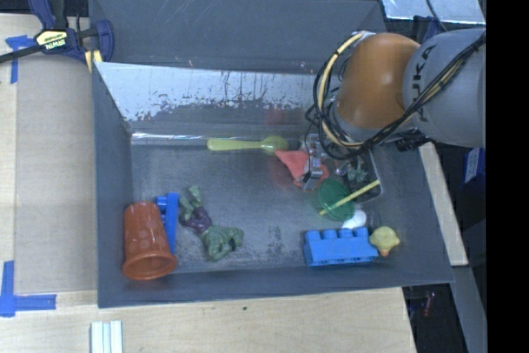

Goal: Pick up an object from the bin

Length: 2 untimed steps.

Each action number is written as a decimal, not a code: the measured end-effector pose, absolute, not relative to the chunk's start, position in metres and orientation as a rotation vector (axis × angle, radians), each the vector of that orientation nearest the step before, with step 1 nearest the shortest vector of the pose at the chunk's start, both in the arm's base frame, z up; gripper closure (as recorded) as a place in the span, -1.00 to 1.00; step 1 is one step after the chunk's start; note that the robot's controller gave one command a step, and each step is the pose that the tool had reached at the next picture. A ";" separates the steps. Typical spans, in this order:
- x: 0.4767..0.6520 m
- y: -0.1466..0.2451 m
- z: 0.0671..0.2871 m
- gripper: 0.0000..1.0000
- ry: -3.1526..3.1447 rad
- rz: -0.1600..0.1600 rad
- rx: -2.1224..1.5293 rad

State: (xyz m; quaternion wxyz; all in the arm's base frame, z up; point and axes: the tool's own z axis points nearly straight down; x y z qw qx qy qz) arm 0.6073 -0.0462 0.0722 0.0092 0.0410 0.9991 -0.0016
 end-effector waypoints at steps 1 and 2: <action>0.597 -0.049 0.138 1.00 3.127 -0.005 0.094; 0.603 -0.051 0.220 1.00 3.121 -0.004 0.192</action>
Offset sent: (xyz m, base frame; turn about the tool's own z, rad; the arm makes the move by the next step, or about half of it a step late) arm -0.0051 -0.0037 0.1439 0.0407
